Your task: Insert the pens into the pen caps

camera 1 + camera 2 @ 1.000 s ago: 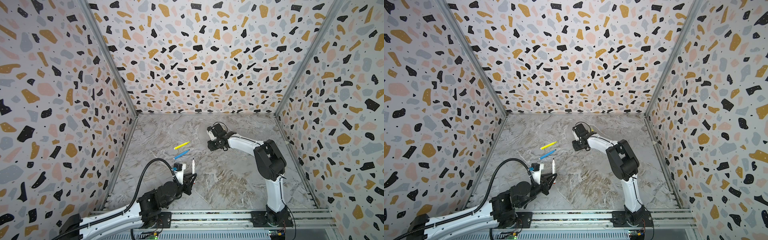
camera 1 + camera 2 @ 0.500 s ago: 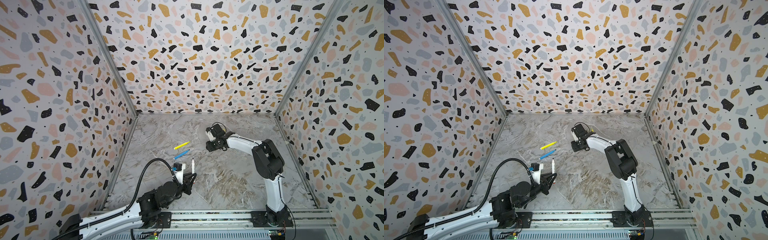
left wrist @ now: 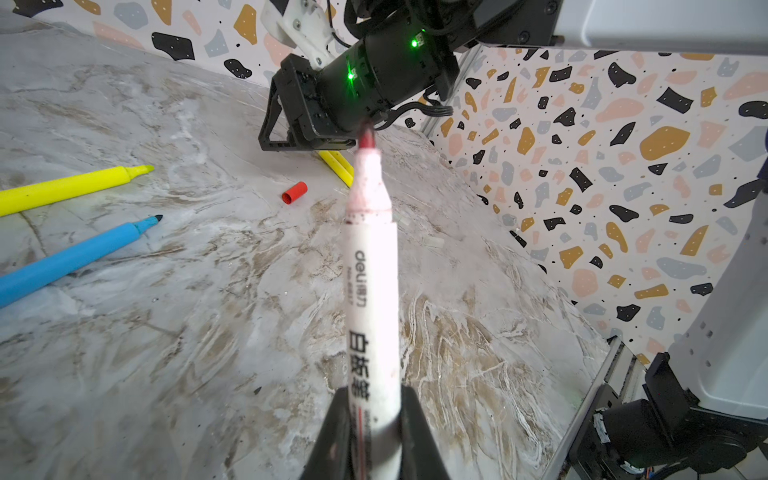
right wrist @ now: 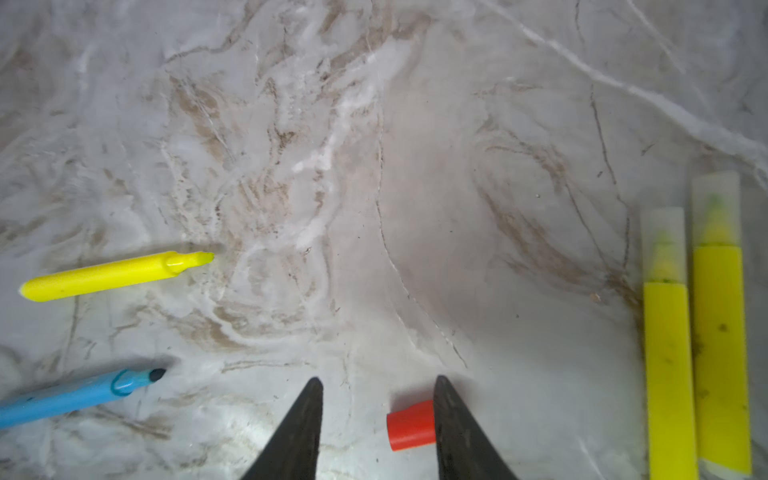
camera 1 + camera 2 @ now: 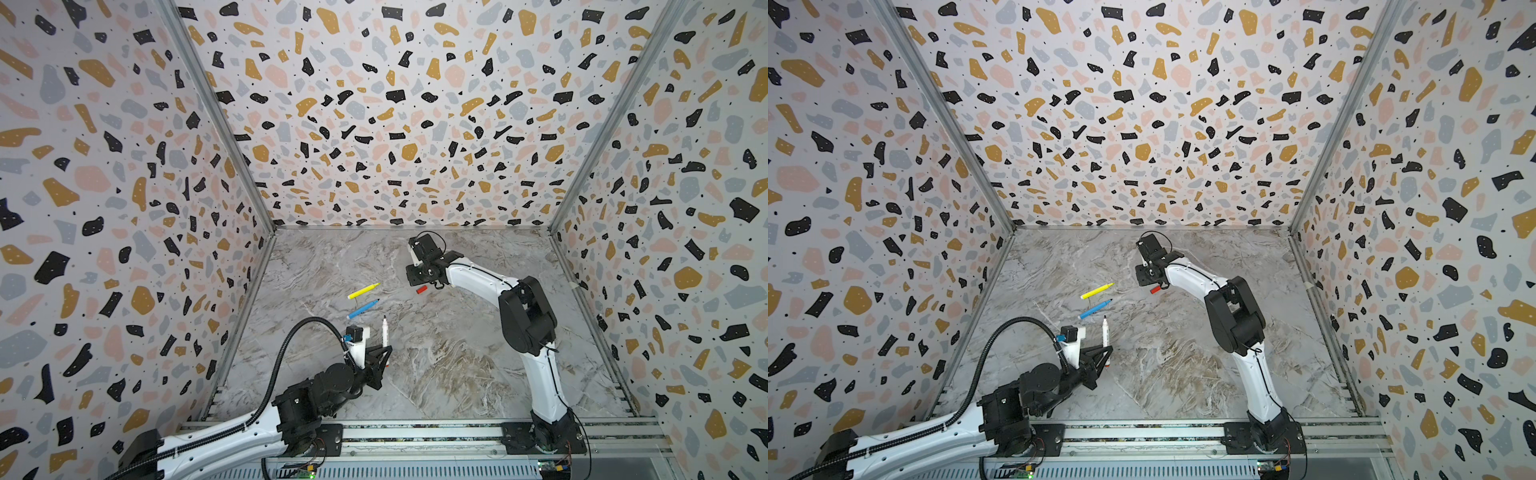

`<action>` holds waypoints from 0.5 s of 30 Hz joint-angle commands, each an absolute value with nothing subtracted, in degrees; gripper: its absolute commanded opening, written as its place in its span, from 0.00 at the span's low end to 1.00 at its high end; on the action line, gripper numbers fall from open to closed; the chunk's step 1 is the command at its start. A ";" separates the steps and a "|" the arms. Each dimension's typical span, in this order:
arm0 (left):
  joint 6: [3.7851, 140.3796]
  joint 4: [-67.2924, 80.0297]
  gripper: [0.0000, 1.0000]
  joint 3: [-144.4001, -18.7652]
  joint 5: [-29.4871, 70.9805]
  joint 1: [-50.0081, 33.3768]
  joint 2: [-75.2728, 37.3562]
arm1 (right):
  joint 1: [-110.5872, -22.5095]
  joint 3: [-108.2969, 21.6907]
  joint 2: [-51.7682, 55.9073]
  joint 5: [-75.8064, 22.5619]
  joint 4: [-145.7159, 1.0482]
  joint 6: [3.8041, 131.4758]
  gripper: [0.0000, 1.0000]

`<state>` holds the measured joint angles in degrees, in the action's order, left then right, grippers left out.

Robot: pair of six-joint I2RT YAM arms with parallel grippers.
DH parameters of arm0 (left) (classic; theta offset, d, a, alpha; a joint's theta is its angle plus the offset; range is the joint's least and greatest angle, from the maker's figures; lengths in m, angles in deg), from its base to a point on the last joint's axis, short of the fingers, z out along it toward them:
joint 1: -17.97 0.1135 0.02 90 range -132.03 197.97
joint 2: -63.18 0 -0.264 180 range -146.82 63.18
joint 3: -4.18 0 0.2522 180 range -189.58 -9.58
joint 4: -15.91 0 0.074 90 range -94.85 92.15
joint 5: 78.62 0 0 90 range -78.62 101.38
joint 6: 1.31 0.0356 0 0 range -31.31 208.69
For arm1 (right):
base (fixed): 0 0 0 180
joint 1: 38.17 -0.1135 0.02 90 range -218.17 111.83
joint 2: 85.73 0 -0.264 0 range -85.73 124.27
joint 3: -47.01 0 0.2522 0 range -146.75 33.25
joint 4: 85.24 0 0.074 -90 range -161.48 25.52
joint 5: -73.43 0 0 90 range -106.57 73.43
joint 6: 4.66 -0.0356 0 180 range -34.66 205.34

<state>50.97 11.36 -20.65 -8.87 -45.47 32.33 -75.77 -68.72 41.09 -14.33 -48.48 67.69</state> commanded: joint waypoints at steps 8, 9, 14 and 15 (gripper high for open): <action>51.78 11.55 0.00 -21.54 -10.46 -45.48 33.41 | -77.03 -72.52 44.48 -12.62 -43.72 67.50 0.35; 51.77 11.55 0.00 -21.54 -10.50 -45.48 33.41 | -77.06 -72.31 44.46 -12.65 -43.65 67.58 0.35; 51.86 11.62 0.00 -21.54 -10.68 -45.53 33.23 | -77.32 -70.05 43.47 -12.88 -44.28 67.52 0.34; 51.86 11.68 0.00 -21.54 -10.68 -45.48 33.21 | -77.42 -69.32 43.09 -12.75 -44.47 67.43 0.33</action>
